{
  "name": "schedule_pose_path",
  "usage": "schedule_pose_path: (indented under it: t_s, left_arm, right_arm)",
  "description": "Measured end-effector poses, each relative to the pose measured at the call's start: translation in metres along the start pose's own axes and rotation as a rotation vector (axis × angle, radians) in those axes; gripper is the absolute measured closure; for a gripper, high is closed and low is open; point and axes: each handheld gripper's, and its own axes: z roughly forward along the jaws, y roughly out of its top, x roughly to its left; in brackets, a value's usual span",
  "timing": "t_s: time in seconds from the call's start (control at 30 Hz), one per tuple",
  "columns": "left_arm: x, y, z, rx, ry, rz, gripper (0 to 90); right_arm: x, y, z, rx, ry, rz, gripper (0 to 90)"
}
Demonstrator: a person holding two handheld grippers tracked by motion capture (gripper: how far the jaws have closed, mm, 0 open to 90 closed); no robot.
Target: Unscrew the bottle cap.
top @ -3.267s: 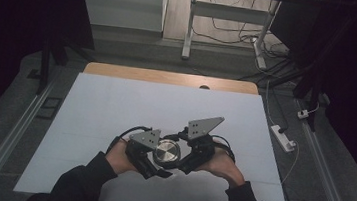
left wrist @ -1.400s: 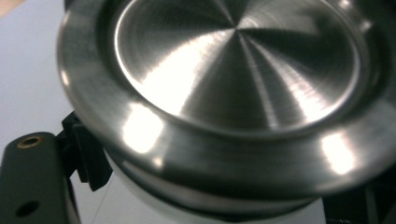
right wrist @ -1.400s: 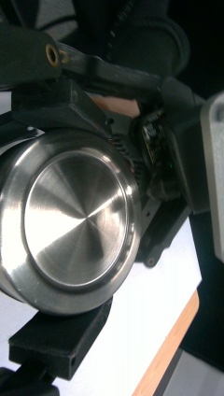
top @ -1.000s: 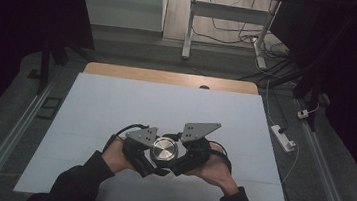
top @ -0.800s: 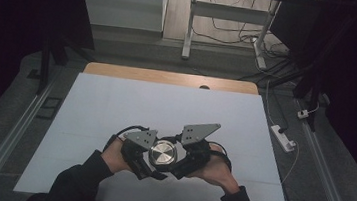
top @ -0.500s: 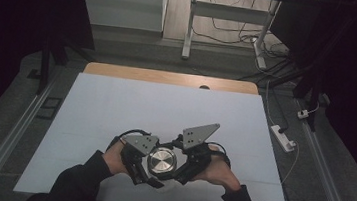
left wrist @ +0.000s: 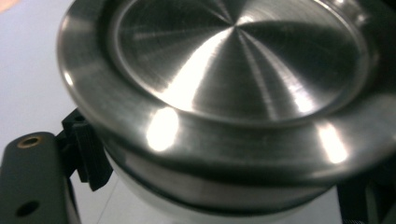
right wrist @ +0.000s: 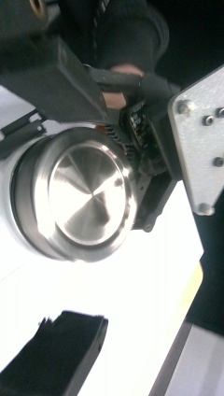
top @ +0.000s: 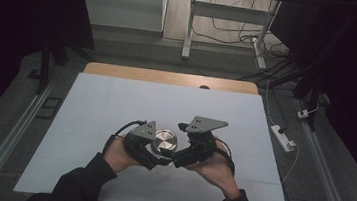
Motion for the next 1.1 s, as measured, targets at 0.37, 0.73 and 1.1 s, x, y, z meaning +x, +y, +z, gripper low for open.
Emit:
schedule_pose_path:
  t_s: [0.37,0.73,1.1]
  left_arm:
    - [-0.005,0.004,-0.003,-0.003,-0.076,0.046,14.9]
    - [-0.007,0.003,-0.007,-0.028,-0.273,0.149,14.9]
    - [-0.013,-0.001,-0.002,-0.017,-0.381,0.225,14.9]
  right_arm:
    - [0.012,-0.005,0.015,-0.008,0.042,-0.06,18.5]
    - [0.01,-0.004,0.006,-0.01,0.261,-0.121,18.8]
    - [0.01,-0.002,-0.005,-0.075,0.411,-0.178,18.8]
